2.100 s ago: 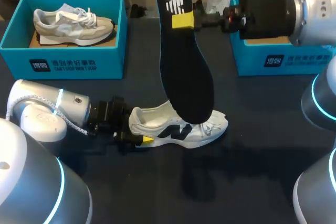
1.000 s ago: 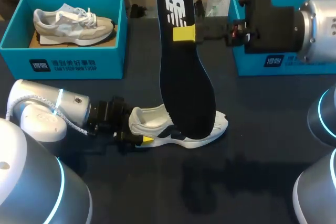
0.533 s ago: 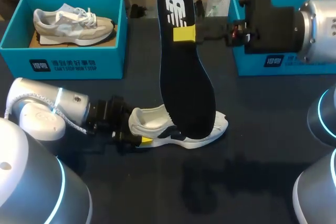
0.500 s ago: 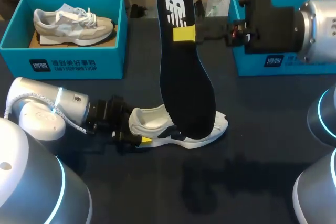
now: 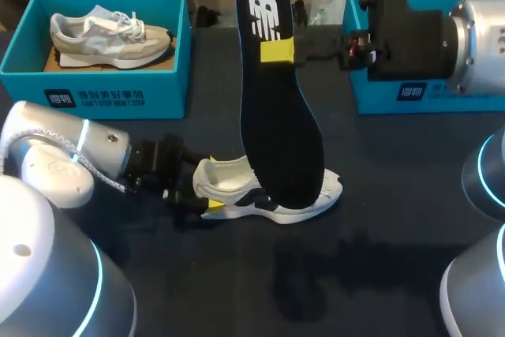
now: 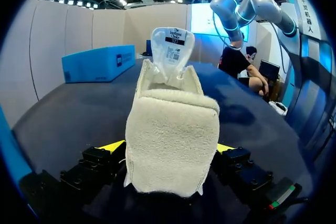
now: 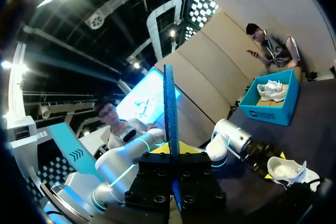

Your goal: Take the shoe out of the shoebox, open the shoe tongue, remove and reinsert the insole, then place the shoe into the shoebox

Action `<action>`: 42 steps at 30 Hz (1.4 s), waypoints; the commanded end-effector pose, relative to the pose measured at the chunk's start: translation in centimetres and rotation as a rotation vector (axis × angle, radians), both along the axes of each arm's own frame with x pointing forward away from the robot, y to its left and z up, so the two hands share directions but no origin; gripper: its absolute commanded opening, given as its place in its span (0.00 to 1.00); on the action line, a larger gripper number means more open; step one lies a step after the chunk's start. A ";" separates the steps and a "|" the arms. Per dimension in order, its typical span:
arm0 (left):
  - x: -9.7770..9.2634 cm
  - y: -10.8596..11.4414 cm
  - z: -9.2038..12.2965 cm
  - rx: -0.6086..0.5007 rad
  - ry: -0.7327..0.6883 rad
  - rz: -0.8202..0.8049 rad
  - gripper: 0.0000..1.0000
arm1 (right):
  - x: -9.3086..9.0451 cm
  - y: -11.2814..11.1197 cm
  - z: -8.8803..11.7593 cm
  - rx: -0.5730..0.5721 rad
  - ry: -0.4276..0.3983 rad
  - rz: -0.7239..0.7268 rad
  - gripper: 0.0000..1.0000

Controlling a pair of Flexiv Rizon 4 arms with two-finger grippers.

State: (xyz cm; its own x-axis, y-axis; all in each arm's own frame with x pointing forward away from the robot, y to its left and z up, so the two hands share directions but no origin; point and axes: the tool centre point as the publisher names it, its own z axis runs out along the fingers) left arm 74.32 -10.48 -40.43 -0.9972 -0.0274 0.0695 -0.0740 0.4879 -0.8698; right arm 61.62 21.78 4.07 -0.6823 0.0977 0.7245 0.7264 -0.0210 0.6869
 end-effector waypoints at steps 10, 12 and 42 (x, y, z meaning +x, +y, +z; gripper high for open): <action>0.0 0.5 1.2 0.087 -0.025 0.021 1.00 | 0.1 0.4 0.0 -0.003 0.002 -0.003 0.00; 0.0 0.5 1.2 0.087 -0.025 0.021 1.00 | 0.1 0.4 0.0 -0.003 0.002 -0.003 0.00; 0.7 0.6 4.1 0.449 -0.014 -0.052 1.00 | 0.1 0.4 0.0 -0.003 0.002 -0.003 0.00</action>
